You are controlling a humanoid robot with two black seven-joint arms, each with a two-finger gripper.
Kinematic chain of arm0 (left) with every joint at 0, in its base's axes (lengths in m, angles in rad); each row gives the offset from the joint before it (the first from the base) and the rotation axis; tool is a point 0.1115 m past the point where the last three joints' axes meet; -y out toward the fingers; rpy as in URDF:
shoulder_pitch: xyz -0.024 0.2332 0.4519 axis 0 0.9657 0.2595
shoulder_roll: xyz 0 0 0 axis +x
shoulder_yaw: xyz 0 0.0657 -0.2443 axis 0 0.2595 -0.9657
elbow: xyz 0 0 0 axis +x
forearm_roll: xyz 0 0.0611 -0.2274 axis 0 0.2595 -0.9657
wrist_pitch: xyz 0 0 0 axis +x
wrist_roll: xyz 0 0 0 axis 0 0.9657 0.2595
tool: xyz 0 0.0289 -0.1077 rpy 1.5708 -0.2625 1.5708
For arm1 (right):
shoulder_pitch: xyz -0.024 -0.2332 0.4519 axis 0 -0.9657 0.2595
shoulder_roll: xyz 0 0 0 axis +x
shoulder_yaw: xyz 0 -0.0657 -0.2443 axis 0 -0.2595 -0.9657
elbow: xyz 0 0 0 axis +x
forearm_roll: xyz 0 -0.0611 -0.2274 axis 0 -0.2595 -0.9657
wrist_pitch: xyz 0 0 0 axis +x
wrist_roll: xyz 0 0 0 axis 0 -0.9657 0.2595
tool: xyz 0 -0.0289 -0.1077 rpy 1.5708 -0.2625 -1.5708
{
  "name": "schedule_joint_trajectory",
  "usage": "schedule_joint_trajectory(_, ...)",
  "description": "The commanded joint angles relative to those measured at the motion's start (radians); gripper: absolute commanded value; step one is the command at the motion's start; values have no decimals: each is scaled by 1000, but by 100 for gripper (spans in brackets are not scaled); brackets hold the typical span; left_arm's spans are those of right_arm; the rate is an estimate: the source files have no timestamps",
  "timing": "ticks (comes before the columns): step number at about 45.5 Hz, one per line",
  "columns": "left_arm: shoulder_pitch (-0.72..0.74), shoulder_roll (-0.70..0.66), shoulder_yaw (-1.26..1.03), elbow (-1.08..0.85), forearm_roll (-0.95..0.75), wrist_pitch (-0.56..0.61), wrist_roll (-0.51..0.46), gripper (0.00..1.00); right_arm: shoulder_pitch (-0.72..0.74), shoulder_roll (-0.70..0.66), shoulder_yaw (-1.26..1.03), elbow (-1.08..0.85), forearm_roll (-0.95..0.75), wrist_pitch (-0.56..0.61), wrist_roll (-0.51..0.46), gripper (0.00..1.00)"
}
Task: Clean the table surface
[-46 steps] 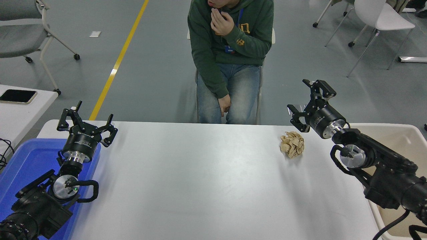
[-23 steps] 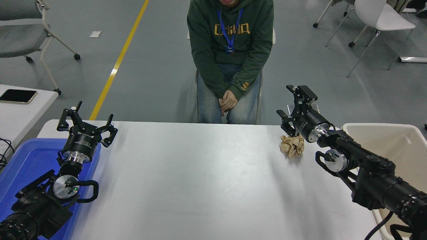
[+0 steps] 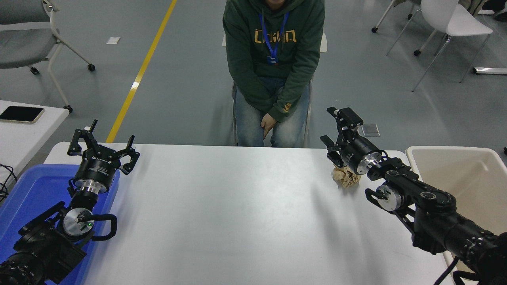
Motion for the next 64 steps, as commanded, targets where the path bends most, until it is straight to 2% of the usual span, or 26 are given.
schedule_joint_trajectory(1,-1,0,0,0,-1,0,0,100,-34,31,97,-3,17,20,3,98)
schedule_joint_trajectory(14,1,0,0,0,1,0,0,100,-60,48,85,0,247,68,-8,98)
schedule_joint_trajectory(20,-1,0,0,0,1,0,1,100,-62,50,84,4,300,70,-22,98)
schedule_joint_trajectory(53,-1,0,0,0,1,0,1,100,-48,65,32,-2,284,65,-19,99)
schedule_joint_trajectory(64,1,0,0,0,1,0,1,100,15,-15,-152,-10,238,25,-17,99)
